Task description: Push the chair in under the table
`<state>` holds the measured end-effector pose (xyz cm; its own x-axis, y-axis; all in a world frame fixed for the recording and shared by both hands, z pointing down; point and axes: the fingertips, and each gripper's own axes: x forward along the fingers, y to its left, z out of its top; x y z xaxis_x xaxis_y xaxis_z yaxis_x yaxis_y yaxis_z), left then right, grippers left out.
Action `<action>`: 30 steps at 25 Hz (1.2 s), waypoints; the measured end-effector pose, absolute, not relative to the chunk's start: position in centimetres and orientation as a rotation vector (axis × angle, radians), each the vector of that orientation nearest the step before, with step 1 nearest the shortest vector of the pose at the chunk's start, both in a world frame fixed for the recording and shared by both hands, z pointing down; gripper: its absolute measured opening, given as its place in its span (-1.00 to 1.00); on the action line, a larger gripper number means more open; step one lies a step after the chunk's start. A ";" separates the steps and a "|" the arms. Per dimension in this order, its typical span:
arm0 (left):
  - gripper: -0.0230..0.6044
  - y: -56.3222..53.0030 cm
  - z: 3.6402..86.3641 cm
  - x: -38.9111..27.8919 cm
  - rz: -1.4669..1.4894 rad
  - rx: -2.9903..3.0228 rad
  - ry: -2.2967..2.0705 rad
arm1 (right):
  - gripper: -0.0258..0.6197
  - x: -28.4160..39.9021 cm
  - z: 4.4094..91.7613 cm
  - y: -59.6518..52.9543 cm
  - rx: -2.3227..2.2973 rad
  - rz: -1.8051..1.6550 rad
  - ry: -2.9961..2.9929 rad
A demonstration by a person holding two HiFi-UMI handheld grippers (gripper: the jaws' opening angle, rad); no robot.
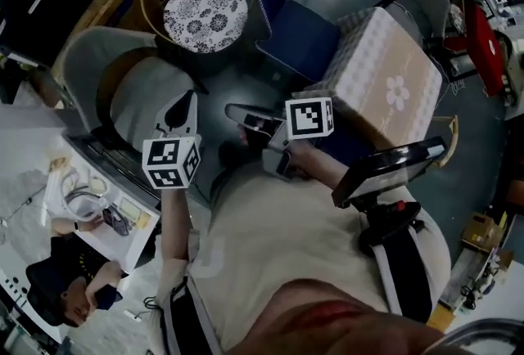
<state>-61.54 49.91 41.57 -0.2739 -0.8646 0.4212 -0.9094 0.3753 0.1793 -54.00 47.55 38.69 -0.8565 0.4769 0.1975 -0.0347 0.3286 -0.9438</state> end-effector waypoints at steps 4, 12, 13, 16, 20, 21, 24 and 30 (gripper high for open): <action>-0.90 48.8 41.7 -62.3 0.121 1.577 -2.166 | -0.89 -54.3 39.0 47.6 -0.337 1.530 -2.153; -0.90 42.7 42.6 -64.1 0.196 1.635 -2.072 | -0.89 -55.8 39.5 42.5 -0.241 1.614 -2.157; -0.90 41.9 42.6 -64.1 0.209 1.644 -2.067 | -0.89 -55.8 39.9 41.6 -0.220 1.632 -2.158; -0.90 38.5 42.8 -63.5 0.241 1.666 -2.035 | -0.89 -55.2 40.5 38.4 -0.179 1.679 -2.151; -0.90 30.3 41.7 -63.1 0.330 1.716 -1.991 | -0.89 -55.2 39.8 31.4 -0.172 1.746 -2.163; -0.90 28.3 41.2 -62.8 0.344 1.733 -1.987 | -0.89 -54.9 39.6 29.6 -0.170 1.752 -2.168; -0.90 24.0 40.5 -61.6 0.365 1.781 -1.967 | -0.89 -53.9 39.8 25.7 -0.143 1.760 -2.176; -0.90 20.1 42.0 -59.8 0.474 1.825 -1.906 | -0.89 -52.6 40.6 20.9 -0.095 1.811 -2.187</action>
<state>-59.83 20.11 41.99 -0.0174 -0.8388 0.5442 -0.9960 0.0622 0.0640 -52.55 20.85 40.61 -0.9532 0.2386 0.1857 -0.1380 0.2032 -0.9694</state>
